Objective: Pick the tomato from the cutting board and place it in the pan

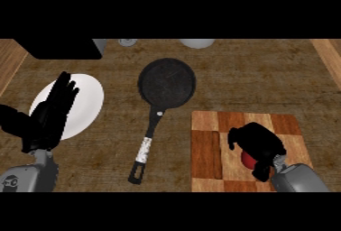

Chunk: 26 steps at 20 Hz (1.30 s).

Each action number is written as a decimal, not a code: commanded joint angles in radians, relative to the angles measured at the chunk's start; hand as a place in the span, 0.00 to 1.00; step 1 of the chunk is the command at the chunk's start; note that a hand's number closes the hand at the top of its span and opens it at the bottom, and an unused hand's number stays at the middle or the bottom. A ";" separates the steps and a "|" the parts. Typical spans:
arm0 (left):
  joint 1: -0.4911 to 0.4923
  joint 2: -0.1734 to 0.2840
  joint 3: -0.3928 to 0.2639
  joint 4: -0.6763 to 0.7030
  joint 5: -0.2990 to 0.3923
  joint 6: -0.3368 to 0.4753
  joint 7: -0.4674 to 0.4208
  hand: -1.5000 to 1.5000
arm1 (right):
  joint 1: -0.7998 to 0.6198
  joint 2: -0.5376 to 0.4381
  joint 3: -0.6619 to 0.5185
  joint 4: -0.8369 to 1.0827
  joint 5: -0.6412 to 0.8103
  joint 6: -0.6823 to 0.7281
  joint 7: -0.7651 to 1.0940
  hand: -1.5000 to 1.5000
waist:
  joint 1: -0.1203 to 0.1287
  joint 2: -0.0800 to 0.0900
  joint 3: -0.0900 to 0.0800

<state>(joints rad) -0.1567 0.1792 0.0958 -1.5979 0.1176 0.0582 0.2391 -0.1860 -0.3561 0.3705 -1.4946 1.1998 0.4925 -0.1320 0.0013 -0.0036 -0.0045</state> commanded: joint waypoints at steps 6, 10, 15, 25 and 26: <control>-0.028 -0.031 -0.014 0.001 -0.032 0.021 0.028 0.50 | 0.008 0.010 -0.047 0.056 0.004 -0.073 -0.135 1.00 | -0.002 0.004 0.005; 0.009 -0.018 0.008 -0.008 -0.024 0.004 0.005 0.50 | 0.034 0.036 -0.091 0.076 -0.007 -0.166 -0.153 1.00 | 0.000 0.003 0.005; -0.032 -0.020 -0.023 0.004 -0.020 -0.018 0.004 0.50 | -0.107 0.348 -0.066 0.087 0.003 -0.081 0.425 1.00 | 0.062 0.016 0.004; -0.065 -0.038 -0.071 0.026 -0.019 -0.049 0.015 0.50 | -0.451 0.355 0.029 0.081 0.160 -0.252 0.961 1.00 | 0.155 0.010 -0.003; -0.075 -0.039 -0.076 0.023 -0.018 -0.050 0.025 0.50 | -0.483 0.355 0.052 0.086 0.179 -0.254 1.014 1.00 | 0.163 0.007 -0.003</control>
<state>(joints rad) -0.2185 0.1450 0.0359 -1.5837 0.1002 0.0184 0.2575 -0.5435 -0.0092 0.3719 -1.4165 1.3166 0.2793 0.6892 0.1361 0.0045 -0.0058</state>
